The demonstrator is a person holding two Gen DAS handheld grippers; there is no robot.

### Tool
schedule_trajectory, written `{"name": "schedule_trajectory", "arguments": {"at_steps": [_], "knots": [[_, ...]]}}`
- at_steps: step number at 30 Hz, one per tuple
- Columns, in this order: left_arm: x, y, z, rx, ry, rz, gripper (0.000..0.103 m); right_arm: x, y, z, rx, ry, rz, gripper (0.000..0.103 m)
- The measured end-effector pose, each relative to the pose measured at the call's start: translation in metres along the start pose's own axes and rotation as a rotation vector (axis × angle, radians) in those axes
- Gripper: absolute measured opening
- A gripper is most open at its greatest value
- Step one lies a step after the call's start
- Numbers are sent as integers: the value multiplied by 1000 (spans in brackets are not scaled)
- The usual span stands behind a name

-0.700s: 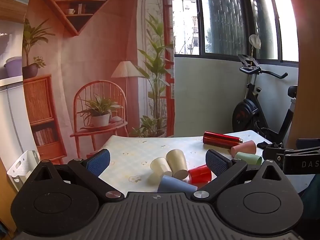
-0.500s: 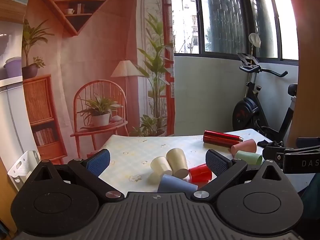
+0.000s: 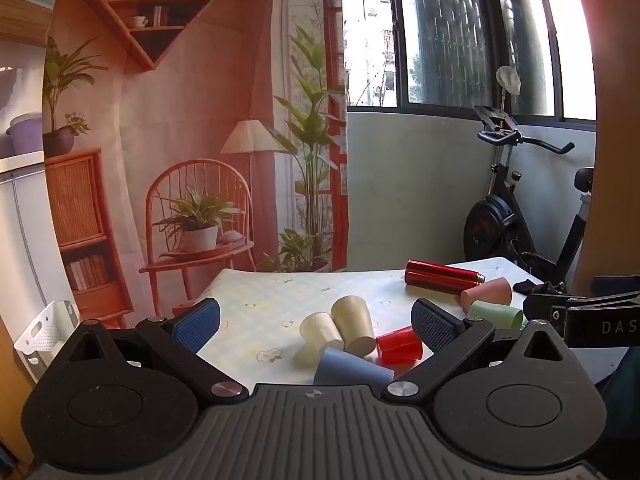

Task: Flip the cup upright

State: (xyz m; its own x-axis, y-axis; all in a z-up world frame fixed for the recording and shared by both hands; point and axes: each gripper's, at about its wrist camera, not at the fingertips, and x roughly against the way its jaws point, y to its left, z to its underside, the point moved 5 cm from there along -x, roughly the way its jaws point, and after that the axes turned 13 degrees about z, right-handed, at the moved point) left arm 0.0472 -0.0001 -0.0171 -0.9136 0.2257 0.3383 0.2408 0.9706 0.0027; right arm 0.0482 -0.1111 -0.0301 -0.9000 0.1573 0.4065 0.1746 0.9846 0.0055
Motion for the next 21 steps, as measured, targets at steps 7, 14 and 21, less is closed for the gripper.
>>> {"name": "schedule_trajectory", "arguments": {"at_steps": [7, 14, 21], "knots": [[0, 0, 0, 0, 0, 0, 103, 0, 0, 0, 0, 1, 0, 103], [-1, -1, 1, -1, 1, 2, 103, 0, 0, 0, 0, 2, 0, 103], [-1, -1, 1, -1, 2, 3, 103, 0, 0, 0, 0, 2, 0, 103]]}}
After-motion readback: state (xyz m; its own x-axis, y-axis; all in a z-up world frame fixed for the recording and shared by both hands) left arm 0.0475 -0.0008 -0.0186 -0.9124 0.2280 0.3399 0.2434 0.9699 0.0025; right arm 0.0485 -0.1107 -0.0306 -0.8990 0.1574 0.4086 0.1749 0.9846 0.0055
